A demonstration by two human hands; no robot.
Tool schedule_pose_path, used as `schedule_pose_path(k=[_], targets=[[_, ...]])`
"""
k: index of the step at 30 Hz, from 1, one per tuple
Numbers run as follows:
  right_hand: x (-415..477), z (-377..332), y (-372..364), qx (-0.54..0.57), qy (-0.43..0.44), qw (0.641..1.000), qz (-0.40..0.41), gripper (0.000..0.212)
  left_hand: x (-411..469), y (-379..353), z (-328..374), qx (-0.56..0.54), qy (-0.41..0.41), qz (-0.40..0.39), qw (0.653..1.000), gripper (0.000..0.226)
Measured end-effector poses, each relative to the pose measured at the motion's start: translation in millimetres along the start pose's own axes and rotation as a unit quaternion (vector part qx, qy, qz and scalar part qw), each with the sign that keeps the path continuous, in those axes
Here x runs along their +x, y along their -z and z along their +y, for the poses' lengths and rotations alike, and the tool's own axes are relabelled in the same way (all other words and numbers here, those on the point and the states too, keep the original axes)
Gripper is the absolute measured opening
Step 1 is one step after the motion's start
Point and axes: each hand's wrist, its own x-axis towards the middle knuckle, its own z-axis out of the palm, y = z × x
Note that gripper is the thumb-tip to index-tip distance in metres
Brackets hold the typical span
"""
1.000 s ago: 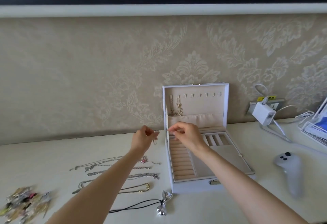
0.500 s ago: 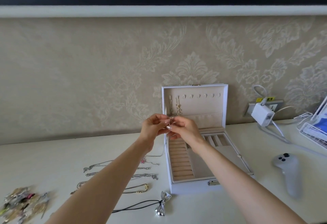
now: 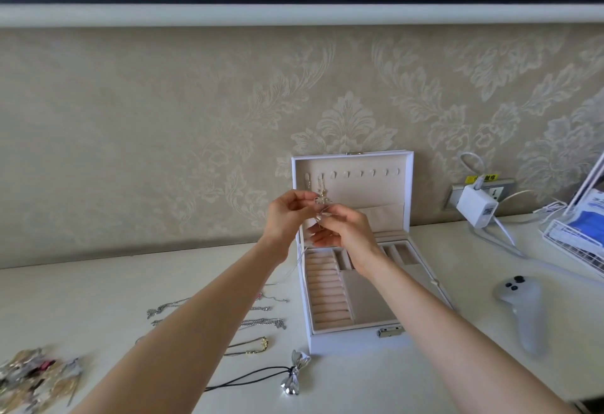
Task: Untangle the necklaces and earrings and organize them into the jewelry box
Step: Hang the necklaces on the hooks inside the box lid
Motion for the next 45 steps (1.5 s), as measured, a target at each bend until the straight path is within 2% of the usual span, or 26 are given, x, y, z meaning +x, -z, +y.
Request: schedule_pose_path(k=[8,12,15,21,24,26,30,34,36,38,40,45], targets=[[8,-14,9,-0.059,0.057,0.991,0.106,0.016,16,-12,8,0.121,-0.051,-0.007,0.991,0.021],[18,-25,14,-0.113,0.032,0.988,0.103,0.005,25,-17,4,0.213,-0.064,-0.001,0.975,0.026],[27,-30,17,-0.145,0.021,0.983,0.108,0.01,28,-22,4,0.248,-0.069,0.003,0.966,0.023],[47,-37,22,-0.149,0.032,0.979,0.137,0.006,35,-38,0,0.167,0.02,-0.028,0.985,0.02],[60,-39,22,-0.143,0.042,0.976,0.157,0.012,40,-44,1,0.06,0.048,0.002,0.997,0.006],[66,-41,23,-0.127,0.039,0.977,0.166,0.004,43,-48,2,0.03,0.055,0.025,0.998,0.008],[75,-42,27,-0.136,0.047,0.976,0.164,0.01,54,-53,0,-0.017,0.091,0.081,0.992,0.013],[87,-34,23,-0.169,0.088,0.961,0.198,0.005,58,-59,-1,-0.007,0.114,0.129,0.985,0.021],[93,-28,19,-0.194,0.094,0.951,0.22,0.013,57,-62,0,-0.002,0.12,0.149,0.982,0.026],[97,-25,16,-0.216,0.098,0.943,0.234,0.012,57,-62,0,0.005,0.121,0.164,0.979,0.028],[97,-26,14,-0.25,0.097,0.93,0.252,0.003,56,-62,0,0.016,0.119,0.169,0.978,0.03],[98,-28,12,-0.284,0.075,0.911,0.289,0.011,53,-60,1,0.023,0.14,0.162,0.977,0.025]])
